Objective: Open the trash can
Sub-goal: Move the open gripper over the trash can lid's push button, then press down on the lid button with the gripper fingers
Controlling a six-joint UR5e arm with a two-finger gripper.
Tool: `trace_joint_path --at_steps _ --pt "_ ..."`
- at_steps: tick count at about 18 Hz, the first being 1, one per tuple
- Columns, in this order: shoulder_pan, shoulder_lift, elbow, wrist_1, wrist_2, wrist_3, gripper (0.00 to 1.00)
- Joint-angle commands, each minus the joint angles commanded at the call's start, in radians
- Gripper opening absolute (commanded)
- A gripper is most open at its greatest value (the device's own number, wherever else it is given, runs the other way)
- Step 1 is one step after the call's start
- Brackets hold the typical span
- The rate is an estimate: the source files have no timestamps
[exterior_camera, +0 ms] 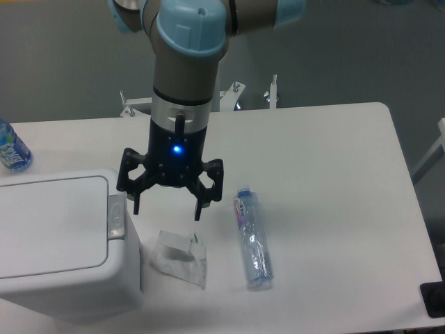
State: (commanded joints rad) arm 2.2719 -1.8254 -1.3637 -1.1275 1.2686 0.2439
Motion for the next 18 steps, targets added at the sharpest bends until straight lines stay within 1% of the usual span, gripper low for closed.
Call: trace_joint_path --at_steps 10,15,18 --pt "-0.021 -0.005 -0.012 0.000 0.000 -0.008 1.00" --pt "-0.031 -0.012 -0.014 0.024 0.000 -0.031 1.00" --pt "-0.031 -0.020 -0.014 0.025 0.000 -0.031 1.00"
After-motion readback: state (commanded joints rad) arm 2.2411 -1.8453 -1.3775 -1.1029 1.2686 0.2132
